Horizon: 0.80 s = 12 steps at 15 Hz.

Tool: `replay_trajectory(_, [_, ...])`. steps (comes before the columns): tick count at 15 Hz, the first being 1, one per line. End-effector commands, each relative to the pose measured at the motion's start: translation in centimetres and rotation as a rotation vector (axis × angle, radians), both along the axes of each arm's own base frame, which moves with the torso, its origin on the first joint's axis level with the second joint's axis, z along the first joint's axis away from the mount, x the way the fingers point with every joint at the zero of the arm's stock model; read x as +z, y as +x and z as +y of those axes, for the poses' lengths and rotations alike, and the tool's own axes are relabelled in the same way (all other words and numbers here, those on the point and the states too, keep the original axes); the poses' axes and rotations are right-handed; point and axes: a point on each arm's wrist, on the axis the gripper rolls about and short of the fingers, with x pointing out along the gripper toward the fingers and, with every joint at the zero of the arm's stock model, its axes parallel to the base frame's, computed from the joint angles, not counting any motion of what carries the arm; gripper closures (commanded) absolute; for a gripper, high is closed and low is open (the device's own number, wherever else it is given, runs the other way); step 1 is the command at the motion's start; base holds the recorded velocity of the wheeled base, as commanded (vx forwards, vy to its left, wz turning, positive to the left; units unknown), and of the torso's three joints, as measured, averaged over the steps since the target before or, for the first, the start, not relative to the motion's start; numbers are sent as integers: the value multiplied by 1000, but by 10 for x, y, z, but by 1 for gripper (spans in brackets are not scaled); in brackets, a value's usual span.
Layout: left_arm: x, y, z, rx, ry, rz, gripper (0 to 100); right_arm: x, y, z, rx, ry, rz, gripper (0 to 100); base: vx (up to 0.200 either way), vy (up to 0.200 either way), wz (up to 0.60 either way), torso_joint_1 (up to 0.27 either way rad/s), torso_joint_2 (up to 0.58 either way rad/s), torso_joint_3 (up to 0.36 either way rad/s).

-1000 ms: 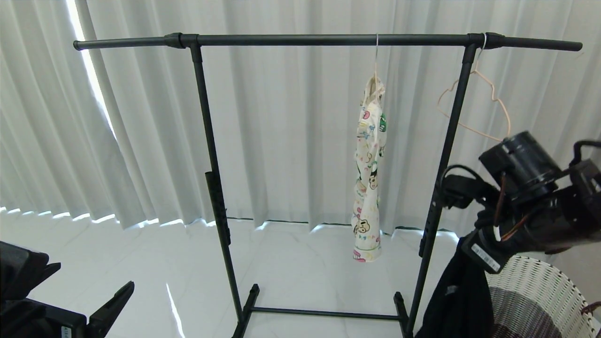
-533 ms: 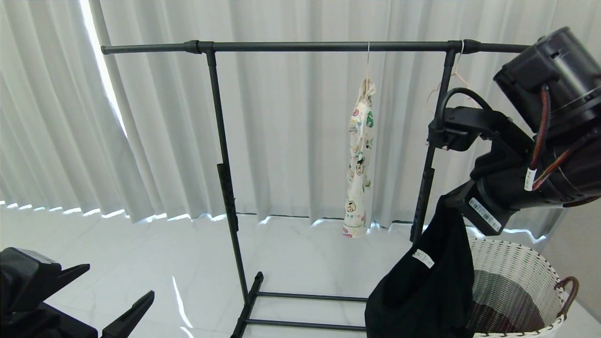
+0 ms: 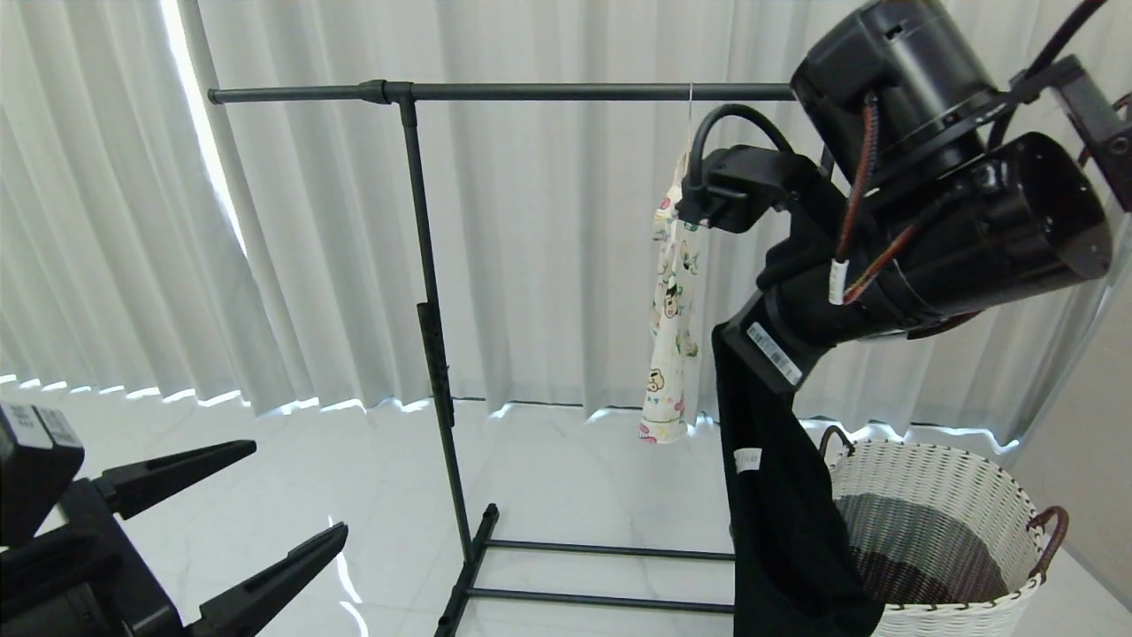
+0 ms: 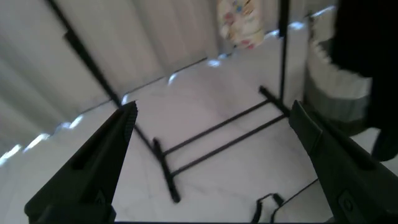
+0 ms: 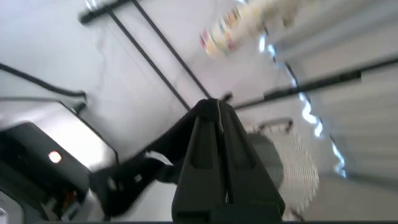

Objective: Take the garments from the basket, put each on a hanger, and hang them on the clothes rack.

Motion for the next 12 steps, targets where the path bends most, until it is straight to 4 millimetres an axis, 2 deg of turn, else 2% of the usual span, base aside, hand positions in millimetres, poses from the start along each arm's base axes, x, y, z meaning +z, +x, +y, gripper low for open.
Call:
replay_trajectory(1, [17, 27, -17, -74, -14, 21, 0, -9, 7, 33, 43, 4, -1, 100, 0, 0, 0, 0, 0, 0])
replay_trajectory(3, [22, 33, -33, -143, -75, 78, 0, -23, 8, 48, 68, -28, 23, 100, 0, 0, 0, 0, 0, 0])
replay_trajectory(6, [20, 23, -53, -246, -185, 198, 0, -26, 2, 55, 99, -32, 34, 100, 0, 0, 0, 0, 0, 0])
replay_trajectory(8, [15, 22, -61, -271, -219, 276, 0, -26, -4, 59, 118, -29, 33, 100, 0, 0, 0, 0, 0, 0])
replay_trajectory(12, [-10, 35, -72, -256, -155, 387, 0, -25, -21, 69, 175, -28, 31, 100, 0, 0, 0, 0, 0, 0])
